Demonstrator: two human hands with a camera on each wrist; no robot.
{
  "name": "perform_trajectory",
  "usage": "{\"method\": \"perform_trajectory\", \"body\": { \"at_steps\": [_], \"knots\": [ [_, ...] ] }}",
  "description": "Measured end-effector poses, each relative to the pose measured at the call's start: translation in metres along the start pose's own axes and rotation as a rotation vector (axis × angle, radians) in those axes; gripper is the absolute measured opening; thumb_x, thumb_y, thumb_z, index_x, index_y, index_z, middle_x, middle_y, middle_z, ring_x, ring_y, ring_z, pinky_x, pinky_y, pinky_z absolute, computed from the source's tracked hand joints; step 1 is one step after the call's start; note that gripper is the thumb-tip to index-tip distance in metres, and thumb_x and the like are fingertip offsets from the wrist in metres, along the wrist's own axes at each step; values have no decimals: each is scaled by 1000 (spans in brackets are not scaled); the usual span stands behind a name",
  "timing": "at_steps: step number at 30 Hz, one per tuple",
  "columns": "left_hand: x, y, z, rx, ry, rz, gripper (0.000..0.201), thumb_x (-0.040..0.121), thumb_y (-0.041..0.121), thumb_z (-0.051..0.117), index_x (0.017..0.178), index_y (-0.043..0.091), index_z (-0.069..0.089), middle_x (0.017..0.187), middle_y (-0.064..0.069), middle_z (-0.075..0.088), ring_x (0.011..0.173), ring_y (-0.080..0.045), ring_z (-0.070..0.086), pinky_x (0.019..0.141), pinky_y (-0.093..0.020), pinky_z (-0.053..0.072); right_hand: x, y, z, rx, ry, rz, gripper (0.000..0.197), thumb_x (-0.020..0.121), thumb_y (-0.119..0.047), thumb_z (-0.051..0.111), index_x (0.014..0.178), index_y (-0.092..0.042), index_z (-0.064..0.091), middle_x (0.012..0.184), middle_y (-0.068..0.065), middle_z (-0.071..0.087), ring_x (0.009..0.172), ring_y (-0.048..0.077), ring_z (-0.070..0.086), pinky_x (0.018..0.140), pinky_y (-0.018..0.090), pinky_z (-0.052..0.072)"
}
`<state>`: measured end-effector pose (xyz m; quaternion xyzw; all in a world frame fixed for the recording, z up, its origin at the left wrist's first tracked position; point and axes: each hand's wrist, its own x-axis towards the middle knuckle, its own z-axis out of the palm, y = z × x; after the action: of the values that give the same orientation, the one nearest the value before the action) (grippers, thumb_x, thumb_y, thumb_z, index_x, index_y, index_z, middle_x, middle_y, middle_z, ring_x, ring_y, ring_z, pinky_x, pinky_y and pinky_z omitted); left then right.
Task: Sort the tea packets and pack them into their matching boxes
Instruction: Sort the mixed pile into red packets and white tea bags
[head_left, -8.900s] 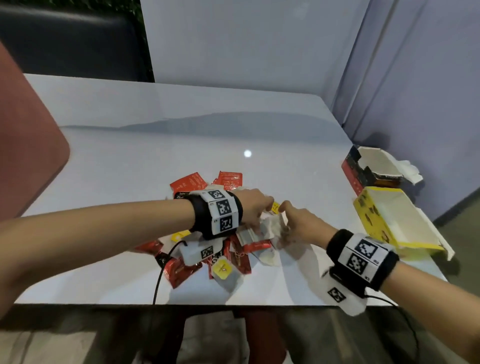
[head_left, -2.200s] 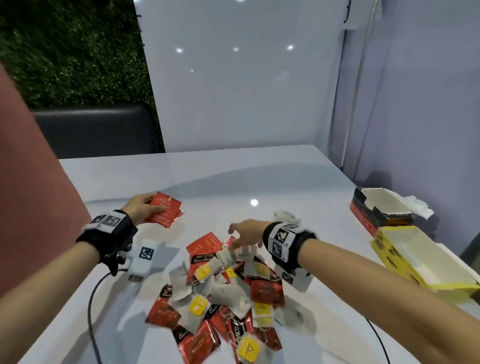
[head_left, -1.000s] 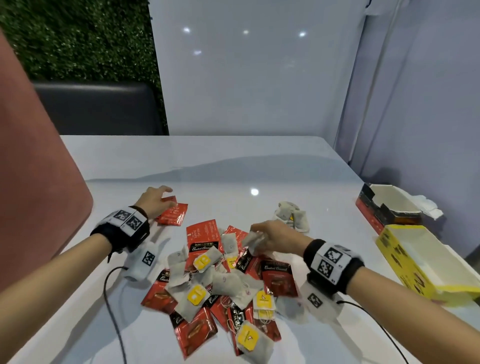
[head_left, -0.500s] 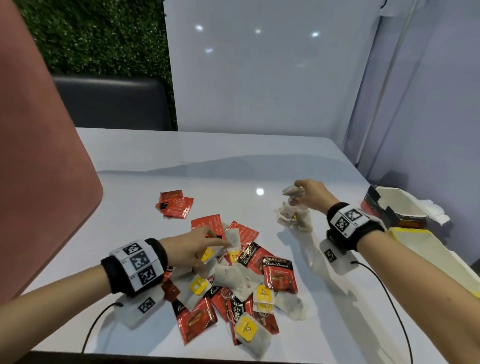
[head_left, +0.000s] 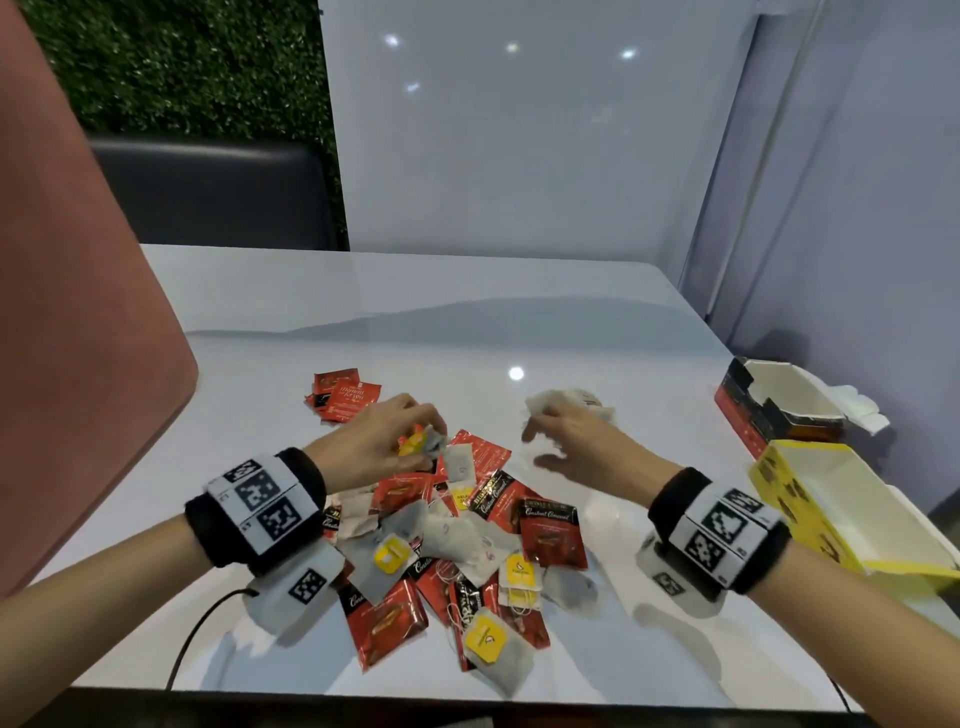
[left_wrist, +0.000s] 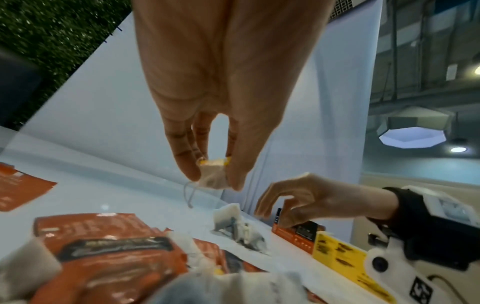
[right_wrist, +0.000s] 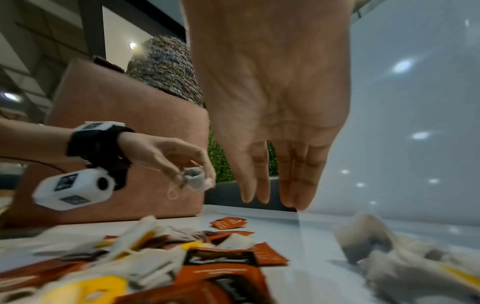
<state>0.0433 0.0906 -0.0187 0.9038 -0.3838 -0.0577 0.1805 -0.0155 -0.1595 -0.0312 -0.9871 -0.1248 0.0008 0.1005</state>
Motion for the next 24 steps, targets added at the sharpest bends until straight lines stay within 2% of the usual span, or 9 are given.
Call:
{"method": "perform_trajectory", "body": {
  "at_steps": [3, 6, 8, 10, 14, 17, 19, 21, 24],
  "knots": [
    [-4, 13, 7, -52, -104, 82, 52, 86, 31, 61, 134, 32, 40, 116, 5, 49, 98, -7, 50, 79, -11, 41, -11, -14, 5, -8, -148, -42, 29, 91, -24, 56, 119, -16, 55, 122, 3, 54, 106, 16, 52, 87, 25, 43],
    [-8, 25, 25, -35, -273, 68, 74, 83, 29, 66, 143, 35, 24, 131, 4, 42, 112, -10, 45, 93, -21, 43, -18, -18, 7, -18, -235, -14, 32, 91, -26, 57, 121, -16, 54, 118, 6, 55, 104, 19, 52, 86, 31, 45],
    [-11, 31, 39, 62, -373, 45, 76, 82, 24, 67, 143, 32, 24, 131, 1, 41, 112, -15, 44, 94, -28, 44, -22, -19, 7, -12, -276, 4, 35, 90, -29, 58, 121, -14, 53, 117, 8, 54, 103, 21, 51, 86, 31, 43],
    [-13, 36, 49, 202, -420, 68, 62, 84, 23, 65, 138, 28, 34, 126, -2, 43, 108, -16, 44, 93, -32, 44, -27, -21, 9, 1, -281, 5, 39, 87, -34, 61, 119, -12, 52, 111, 7, 51, 97, 20, 48, 82, 30, 41],
    [-8, 34, 50, 179, -265, 95, 28, 88, 23, 57, 115, 18, 52, 111, -1, 52, 92, -10, 43, 75, -20, 36, -42, -35, 18, 37, -249, 6, 47, 83, -47, 62, 114, -14, 48, 98, -2, 39, 89, 14, 41, 77, 31, 40],
    [-4, 25, 35, 45, -200, 76, 13, 86, 20, 60, 98, 19, 55, 96, 4, 56, 84, -10, 49, 66, -14, 36, -50, -46, 29, 30, -278, -49, 66, 78, -44, 67, 129, -15, 37, 120, 3, 44, 106, 18, 41, 83, 33, 43],
    [-4, 19, 24, -46, -176, 47, 11, 84, 19, 62, 90, 20, 53, 89, 4, 58, 76, -9, 51, 64, -16, 38, -51, -51, 37, -32, -281, -84, 84, 75, -40, 71, 140, -15, 25, 132, 5, 41, 119, 20, 37, 89, 37, 45],
    [-4, 12, 15, -119, -139, 6, 11, 84, 18, 63, 88, 21, 54, 80, 9, 57, 69, -2, 50, 58, -11, 37, -49, -53, 42, -72, -264, -91, 95, 74, -37, 73, 145, -15, 15, 135, 7, 41, 122, 23, 35, 92, 40, 46],
    [-5, 4, 9, -193, -69, -61, 11, 83, 19, 65, 85, 26, 57, 77, 14, 59, 70, -2, 54, 60, -12, 38, -44, -53, 44, -12, -222, -68, 90, 77, -31, 69, 145, -19, 12, 130, 9, 47, 120, 25, 39, 91, 41, 47]
  ]
}}
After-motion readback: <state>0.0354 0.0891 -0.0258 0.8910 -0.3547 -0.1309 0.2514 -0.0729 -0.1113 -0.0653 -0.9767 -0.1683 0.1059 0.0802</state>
